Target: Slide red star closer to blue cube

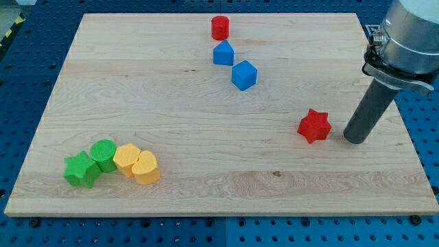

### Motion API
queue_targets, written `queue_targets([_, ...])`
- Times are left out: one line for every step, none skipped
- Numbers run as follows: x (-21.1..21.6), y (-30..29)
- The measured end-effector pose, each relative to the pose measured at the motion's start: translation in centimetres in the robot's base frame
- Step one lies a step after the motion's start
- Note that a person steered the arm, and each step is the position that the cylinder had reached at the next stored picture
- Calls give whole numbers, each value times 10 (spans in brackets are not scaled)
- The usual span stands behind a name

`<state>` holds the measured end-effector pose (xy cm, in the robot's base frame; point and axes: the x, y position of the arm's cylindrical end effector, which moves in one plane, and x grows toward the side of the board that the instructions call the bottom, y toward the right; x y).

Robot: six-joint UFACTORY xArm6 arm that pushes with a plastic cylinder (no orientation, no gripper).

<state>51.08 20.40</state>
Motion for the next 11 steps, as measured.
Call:
queue_targets([0, -30])
queue_targets([0, -75])
queue_targets([-13, -90])
queue_targets([-33, -91])
queue_targets([-45, -98])
queue_targets([-46, -117])
queue_targets([-46, -139])
queue_targets([-46, -147])
queue_targets([-46, -152])
queue_targets([-46, -152])
queue_targets([-46, -152])
